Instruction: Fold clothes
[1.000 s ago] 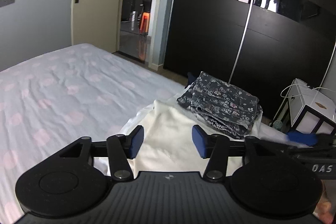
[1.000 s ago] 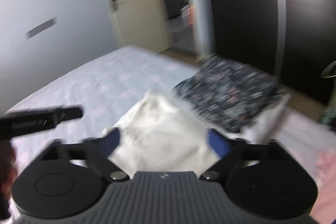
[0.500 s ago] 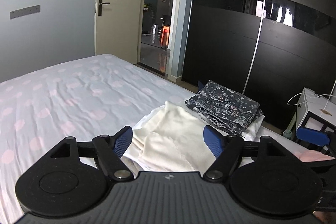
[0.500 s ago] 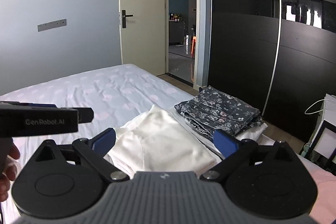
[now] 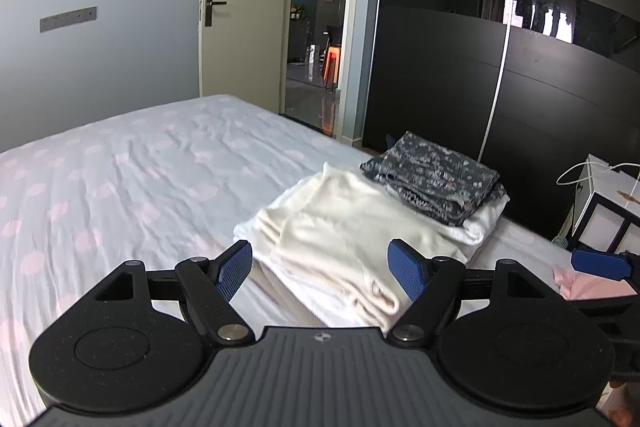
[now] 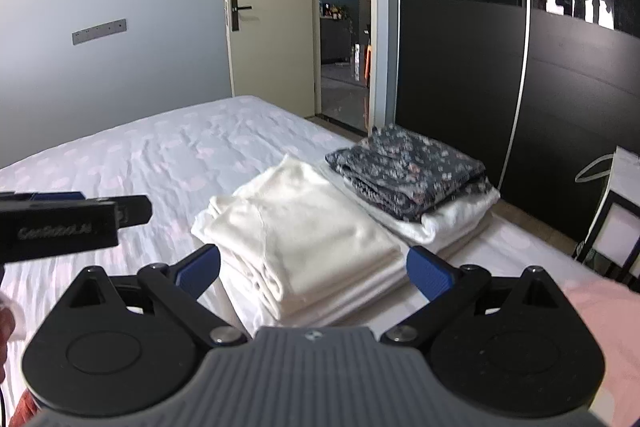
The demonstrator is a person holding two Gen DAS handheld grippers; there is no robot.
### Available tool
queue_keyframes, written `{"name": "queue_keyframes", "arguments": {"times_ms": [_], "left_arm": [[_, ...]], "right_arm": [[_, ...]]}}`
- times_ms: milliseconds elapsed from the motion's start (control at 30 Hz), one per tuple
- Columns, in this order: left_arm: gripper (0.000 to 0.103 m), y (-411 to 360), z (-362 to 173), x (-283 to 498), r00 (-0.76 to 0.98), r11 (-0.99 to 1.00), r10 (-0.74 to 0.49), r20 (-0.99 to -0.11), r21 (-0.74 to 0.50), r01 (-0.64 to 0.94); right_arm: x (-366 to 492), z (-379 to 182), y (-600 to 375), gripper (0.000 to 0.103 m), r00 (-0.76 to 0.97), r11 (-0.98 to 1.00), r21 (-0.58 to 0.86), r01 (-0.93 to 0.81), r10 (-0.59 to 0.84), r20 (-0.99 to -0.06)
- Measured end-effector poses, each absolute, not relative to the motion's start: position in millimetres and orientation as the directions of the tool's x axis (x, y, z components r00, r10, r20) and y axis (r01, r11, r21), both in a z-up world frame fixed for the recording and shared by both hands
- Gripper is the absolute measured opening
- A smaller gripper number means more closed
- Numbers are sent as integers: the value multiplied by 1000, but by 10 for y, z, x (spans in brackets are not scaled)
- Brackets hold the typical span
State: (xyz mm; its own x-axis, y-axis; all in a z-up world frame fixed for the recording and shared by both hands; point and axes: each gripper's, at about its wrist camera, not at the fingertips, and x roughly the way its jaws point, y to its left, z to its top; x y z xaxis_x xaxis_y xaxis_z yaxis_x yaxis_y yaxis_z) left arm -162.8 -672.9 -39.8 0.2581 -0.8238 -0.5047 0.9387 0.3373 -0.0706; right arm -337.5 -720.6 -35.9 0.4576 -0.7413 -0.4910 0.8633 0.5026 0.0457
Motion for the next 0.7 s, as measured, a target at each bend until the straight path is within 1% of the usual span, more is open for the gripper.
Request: {"name": "queue_keyframes", "arguments": {"times_ms": [233,433,600,700], "left_arm": [[75,-6643,-515,-1619,286,370,-810,-512,-69,926],[75,-6604,-571,-1605,291,389,-804,-518,-88,917],[75,-6556,-580,-1567,262,379,-816,-515,-134,916],[75,-6537,-573,-1548,258,375,-815,-518,-132,918]], "right_arm": [[-3334,-628,-7226,100,478,493,136,859,-678,-558],[-3300,-633,-7192,100,494,499,155,853,-674,-549],[-3283,-601,-7164,100,497,502,153,851,-680,-539],[-3261,-587,-7141,100,501,509,148,848,-680,-536]]}}
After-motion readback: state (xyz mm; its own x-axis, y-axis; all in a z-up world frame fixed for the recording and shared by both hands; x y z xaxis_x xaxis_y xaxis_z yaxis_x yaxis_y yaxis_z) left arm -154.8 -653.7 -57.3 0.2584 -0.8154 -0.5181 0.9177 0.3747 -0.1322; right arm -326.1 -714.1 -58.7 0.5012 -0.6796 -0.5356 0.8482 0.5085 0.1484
